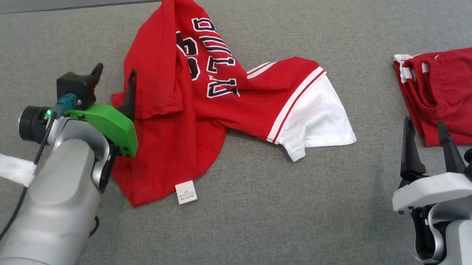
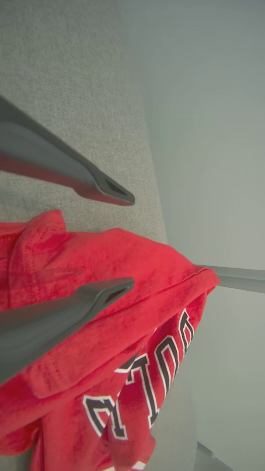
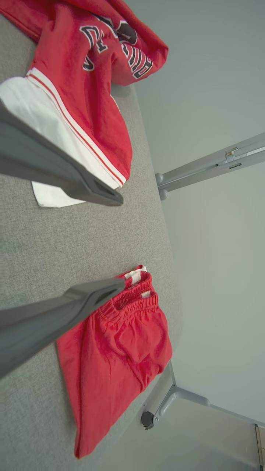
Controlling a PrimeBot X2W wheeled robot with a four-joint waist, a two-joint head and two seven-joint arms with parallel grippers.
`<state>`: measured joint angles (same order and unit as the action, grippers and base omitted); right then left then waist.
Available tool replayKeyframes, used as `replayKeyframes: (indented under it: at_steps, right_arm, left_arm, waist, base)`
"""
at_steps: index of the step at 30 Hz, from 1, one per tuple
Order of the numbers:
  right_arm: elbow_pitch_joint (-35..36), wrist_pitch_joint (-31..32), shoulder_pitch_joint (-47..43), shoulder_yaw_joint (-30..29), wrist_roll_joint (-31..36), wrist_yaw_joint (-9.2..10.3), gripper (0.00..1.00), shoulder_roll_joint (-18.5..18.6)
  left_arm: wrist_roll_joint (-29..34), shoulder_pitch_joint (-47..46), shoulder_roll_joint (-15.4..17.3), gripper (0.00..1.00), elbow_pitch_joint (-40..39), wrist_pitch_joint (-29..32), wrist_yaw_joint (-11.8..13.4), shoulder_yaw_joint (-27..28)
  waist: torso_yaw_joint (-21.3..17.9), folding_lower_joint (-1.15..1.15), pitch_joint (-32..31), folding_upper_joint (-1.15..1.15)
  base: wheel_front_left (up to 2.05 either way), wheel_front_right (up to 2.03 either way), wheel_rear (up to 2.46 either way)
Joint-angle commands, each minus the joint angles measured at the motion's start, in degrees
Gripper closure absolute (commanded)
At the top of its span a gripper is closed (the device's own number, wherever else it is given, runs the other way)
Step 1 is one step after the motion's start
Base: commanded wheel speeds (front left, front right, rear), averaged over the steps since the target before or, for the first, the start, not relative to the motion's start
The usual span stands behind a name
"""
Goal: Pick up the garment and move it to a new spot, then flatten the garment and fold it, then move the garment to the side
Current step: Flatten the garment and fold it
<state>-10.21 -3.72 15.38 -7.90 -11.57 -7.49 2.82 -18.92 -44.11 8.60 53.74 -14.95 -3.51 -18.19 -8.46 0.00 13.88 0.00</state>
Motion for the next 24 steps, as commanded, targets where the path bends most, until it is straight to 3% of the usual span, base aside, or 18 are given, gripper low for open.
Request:
replayKeyframes:
  at_steps: [1,10,24]
  right_arm:
    - [-0.1,-0.3,-0.9,-0.2,0.2,0.00,0.00,0.2]
    - [0.1,0.1,-3.8,-0.9,-0.2,0.00,0.00,0.2]
    - [0.5,0.2,-4.6,-0.1,-0.8,0.00,0.00,0.2]
  left_arm:
    - [-0.9,2.1,-0.3,0.00,-1.0,-0.2,-0.4,0.5]
    - [-5.1,14.3,-3.5,0.00,-6.3,-0.1,-2.1,0.8]
    - [-10.5,24.5,-5.2,0.00,-9.7,5.1,-2.6,-1.9]
  waist:
    - [2.0,0.00,-2.3,0.00]
    - [4.3,0.00,-5.8,0.00]
    - [3.6,0.00,-6.2,0.00]
  base:
    - [0.00,0.00,0.00]
    - [0.00,0.00,0.00]
    - [0.00,0.00,0.00]
